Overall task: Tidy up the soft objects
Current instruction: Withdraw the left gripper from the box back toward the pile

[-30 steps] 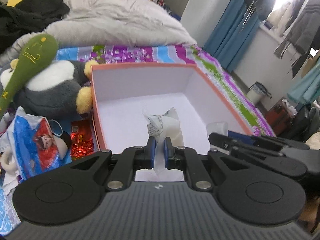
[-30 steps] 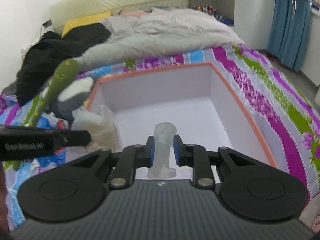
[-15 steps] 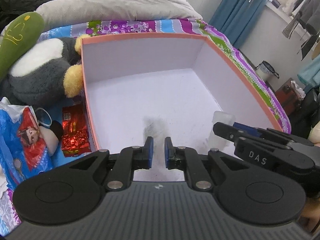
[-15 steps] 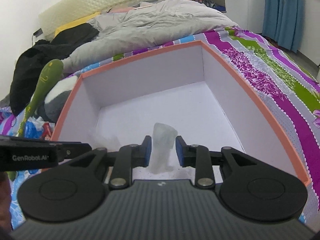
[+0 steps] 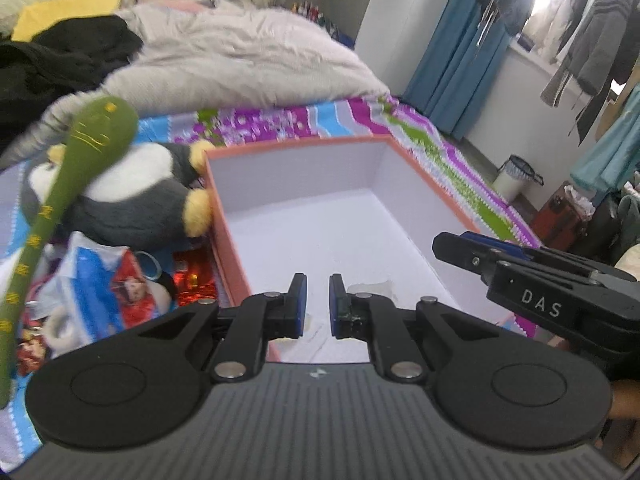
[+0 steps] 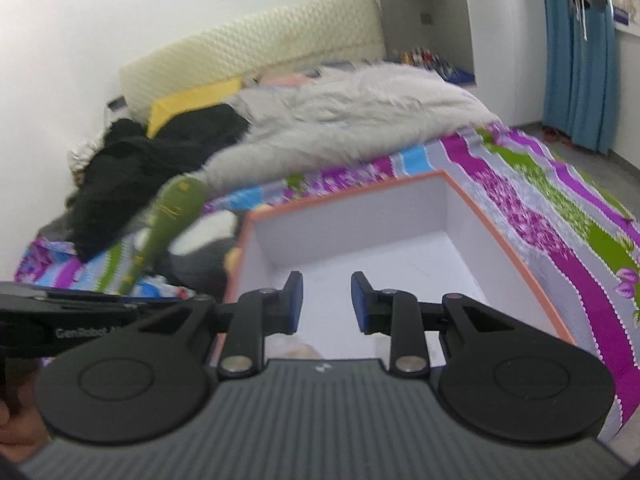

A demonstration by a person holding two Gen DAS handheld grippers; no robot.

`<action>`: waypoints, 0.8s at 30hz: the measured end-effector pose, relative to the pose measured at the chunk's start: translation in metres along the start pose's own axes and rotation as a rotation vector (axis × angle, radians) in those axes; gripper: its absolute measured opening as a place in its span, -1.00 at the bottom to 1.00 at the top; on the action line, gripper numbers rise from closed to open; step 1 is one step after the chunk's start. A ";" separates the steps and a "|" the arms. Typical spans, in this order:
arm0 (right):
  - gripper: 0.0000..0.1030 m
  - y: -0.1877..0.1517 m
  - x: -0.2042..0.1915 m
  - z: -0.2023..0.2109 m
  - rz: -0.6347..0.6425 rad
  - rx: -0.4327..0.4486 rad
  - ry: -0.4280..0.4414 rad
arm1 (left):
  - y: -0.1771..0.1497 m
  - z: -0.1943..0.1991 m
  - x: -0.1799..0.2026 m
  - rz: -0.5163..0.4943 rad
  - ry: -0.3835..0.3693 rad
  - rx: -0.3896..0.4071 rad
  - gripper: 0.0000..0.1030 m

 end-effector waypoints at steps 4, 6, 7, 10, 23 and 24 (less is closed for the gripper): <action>-0.40 -0.005 -0.026 0.027 0.026 0.033 0.036 | -0.011 0.041 -0.005 -0.011 0.017 0.037 -0.76; -0.40 -0.009 -0.037 0.039 0.039 0.042 0.053 | -0.021 0.060 -0.009 -0.011 0.033 0.045 -0.76; -0.41 -0.012 -0.043 0.043 0.044 0.046 0.064 | -0.026 0.069 -0.011 -0.011 0.042 0.049 -0.76; -0.41 -0.021 -0.055 0.056 0.046 0.050 0.088 | -0.043 0.094 -0.017 -0.007 0.076 0.058 -0.76; -0.41 -0.075 -0.100 0.083 0.079 0.002 0.186 | -0.108 0.172 -0.052 0.081 0.208 0.115 -0.76; -0.41 -0.080 -0.103 0.084 0.082 0.000 0.185 | -0.114 0.176 -0.054 0.090 0.213 0.113 -0.76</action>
Point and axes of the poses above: each gripper's, at about its wrist camera, not at the fingertips, and z roughly against the way its jaws point, x to its right, y to its top, the point moved 2 cm from there along -z, roughly the way its jaws point, and after that the axes turned 15 degrees about -z, right-handed, at the moved point
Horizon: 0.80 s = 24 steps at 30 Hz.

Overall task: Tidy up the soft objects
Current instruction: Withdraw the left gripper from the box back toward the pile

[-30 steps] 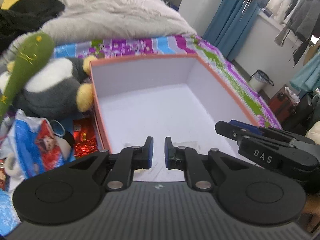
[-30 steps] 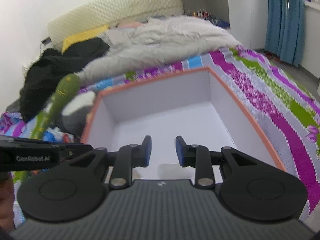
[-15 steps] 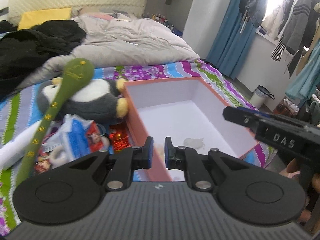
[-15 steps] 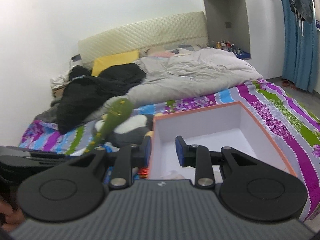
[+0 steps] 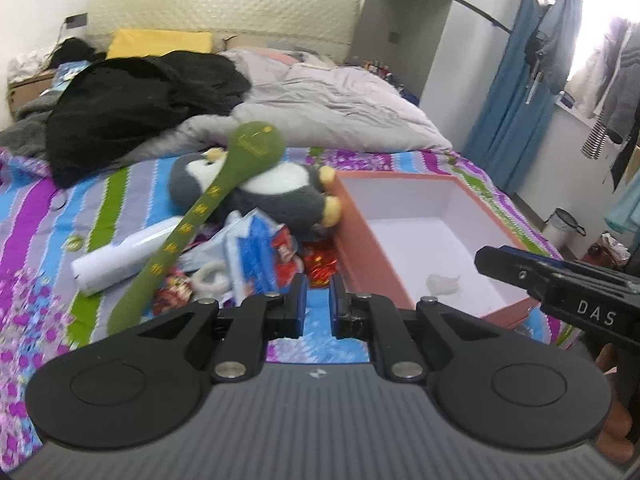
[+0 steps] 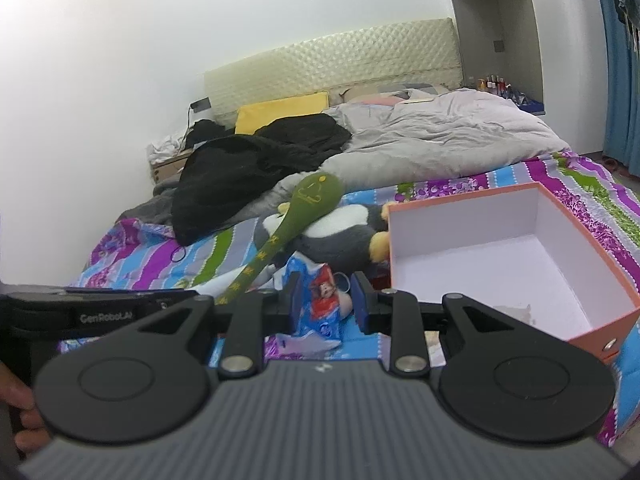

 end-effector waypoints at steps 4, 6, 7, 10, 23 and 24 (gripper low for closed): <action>-0.41 -0.014 -0.010 0.002 0.013 -0.006 0.002 | -0.017 0.013 -0.010 0.039 0.020 0.011 -0.76; -0.41 -0.023 -0.015 0.003 0.023 -0.012 0.002 | -0.024 0.017 -0.015 0.048 0.032 0.012 -0.76; -0.41 -0.028 -0.016 0.003 0.025 -0.016 -0.001 | -0.027 0.020 -0.018 0.055 0.034 0.013 -0.76; -0.41 -0.042 -0.019 0.002 0.016 -0.039 -0.008 | -0.037 0.025 -0.024 0.056 0.035 0.006 -0.76; -0.41 -0.091 -0.038 0.000 0.053 -0.120 -0.039 | -0.088 0.034 -0.038 0.090 0.043 -0.054 -0.72; -0.41 -0.095 -0.039 -0.001 0.062 -0.127 -0.039 | -0.093 0.034 -0.035 0.082 0.052 -0.060 -0.68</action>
Point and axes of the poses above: each gripper's, at about its wrist camera, not at the fingertips, and z roughly against the way its jaws point, x to its right, y to its top, the point moved 2 cm from there along -z, roughly the way its jaws point, and after that the axes turned 15 degrees about -z, right-handed, at the moved point
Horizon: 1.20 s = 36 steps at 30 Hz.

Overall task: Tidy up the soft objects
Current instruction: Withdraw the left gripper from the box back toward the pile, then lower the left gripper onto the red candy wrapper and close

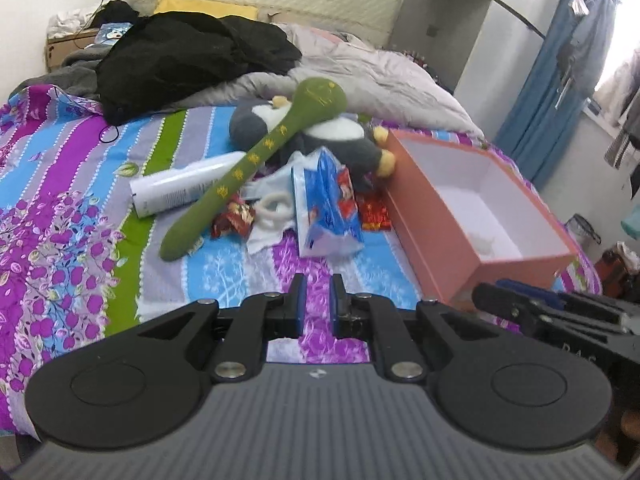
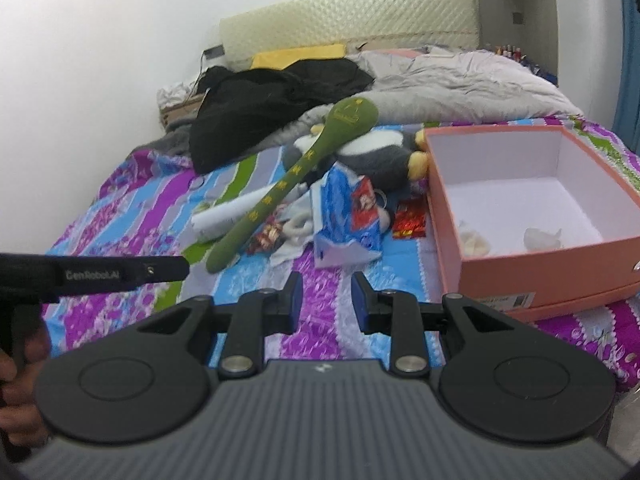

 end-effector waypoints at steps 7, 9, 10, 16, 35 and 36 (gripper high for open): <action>-0.41 -0.008 0.003 -0.019 -0.013 -0.046 -0.023 | -0.020 -0.014 -0.003 0.007 -0.001 -0.041 -0.54; -0.41 -0.008 0.005 -0.026 -0.019 -0.058 -0.029 | -0.020 -0.021 -0.007 0.002 0.012 -0.042 -0.46; -0.41 -0.008 0.006 -0.030 -0.020 -0.061 -0.033 | -0.019 -0.024 -0.008 0.002 0.019 -0.045 -0.41; -0.41 -0.004 0.008 -0.052 -0.038 -0.063 -0.043 | -0.014 -0.055 -0.023 0.017 0.007 -0.079 -0.25; -0.41 0.023 0.029 -0.133 0.002 -0.064 -0.089 | 0.002 -0.165 -0.065 0.014 0.045 -0.134 -0.15; -0.41 0.024 0.030 -0.140 0.002 -0.073 -0.088 | 0.002 -0.171 -0.067 0.015 0.051 -0.138 -0.15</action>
Point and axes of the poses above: each gripper's, at about its wrist camera, not at the fingertips, and z roughly against the way its jaws point, x to its right, y to its top, the point moved 2 cm from there along -z, roughly the way its jaws point, and after that the axes turned 15 degrees about -z, right-handed, at the moved point
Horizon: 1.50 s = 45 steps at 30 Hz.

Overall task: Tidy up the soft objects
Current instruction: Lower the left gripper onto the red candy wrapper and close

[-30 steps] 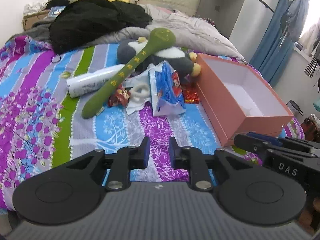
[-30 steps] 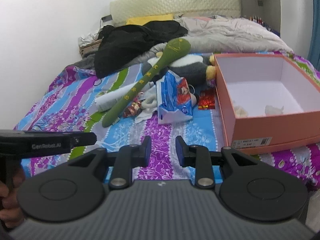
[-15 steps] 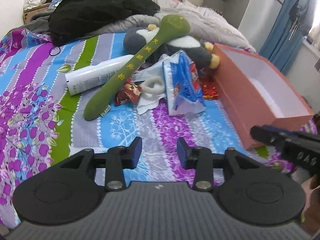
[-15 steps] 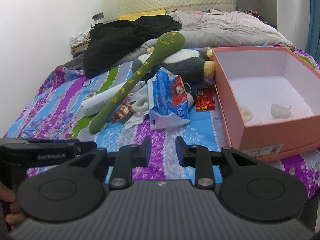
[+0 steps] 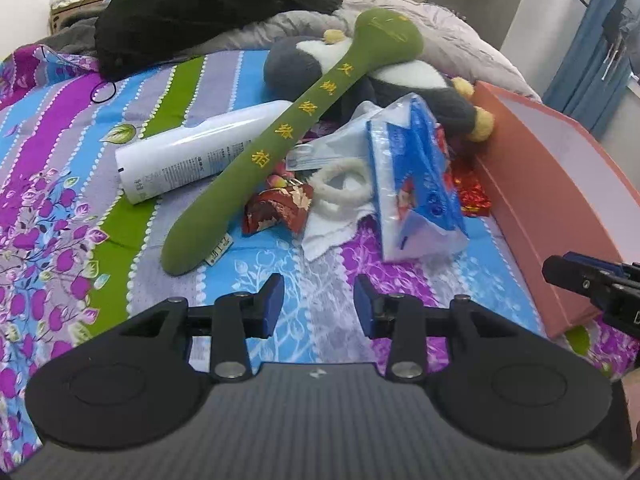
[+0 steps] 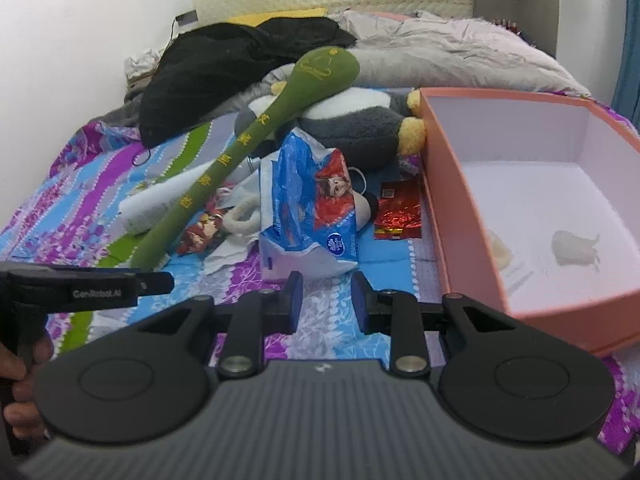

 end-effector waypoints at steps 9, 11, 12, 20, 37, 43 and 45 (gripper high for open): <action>0.01 0.017 -0.003 -0.055 -0.020 -0.040 0.060 | 0.014 -0.047 -0.011 0.007 0.058 -0.008 -0.15; 0.01 0.021 -0.006 -0.064 -0.023 -0.042 0.081 | 0.019 -0.055 -0.014 0.003 0.074 0.000 -0.15; 0.01 0.022 -0.007 -0.068 -0.021 -0.044 0.085 | 0.021 -0.058 -0.014 0.000 0.081 0.002 -0.15; 0.01 0.023 -0.018 -0.097 0.002 -0.071 0.095 | 0.032 -0.087 -0.014 -0.081 0.144 -0.037 -0.15; -0.51 0.012 -0.022 -0.118 0.115 -0.094 0.009 | 0.032 -0.098 -0.017 0.112 0.137 -0.020 -0.65; -0.72 0.011 -0.019 -0.098 0.111 -0.076 0.015 | 0.025 -0.084 -0.021 0.139 0.071 -0.023 -0.77; -0.72 0.009 -0.019 -0.089 0.122 -0.072 0.016 | 0.022 -0.076 -0.021 0.138 0.065 -0.018 -0.78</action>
Point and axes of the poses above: each gripper's, at about its wrist camera, not at the fingertips, and z roughly against the way its jaws point, x to its right, y to its top, the point moved 2 cm from there along -z, roughly the way its jaws point, and after that the axes turned 15 degrees about -z, right-handed, at the moved point
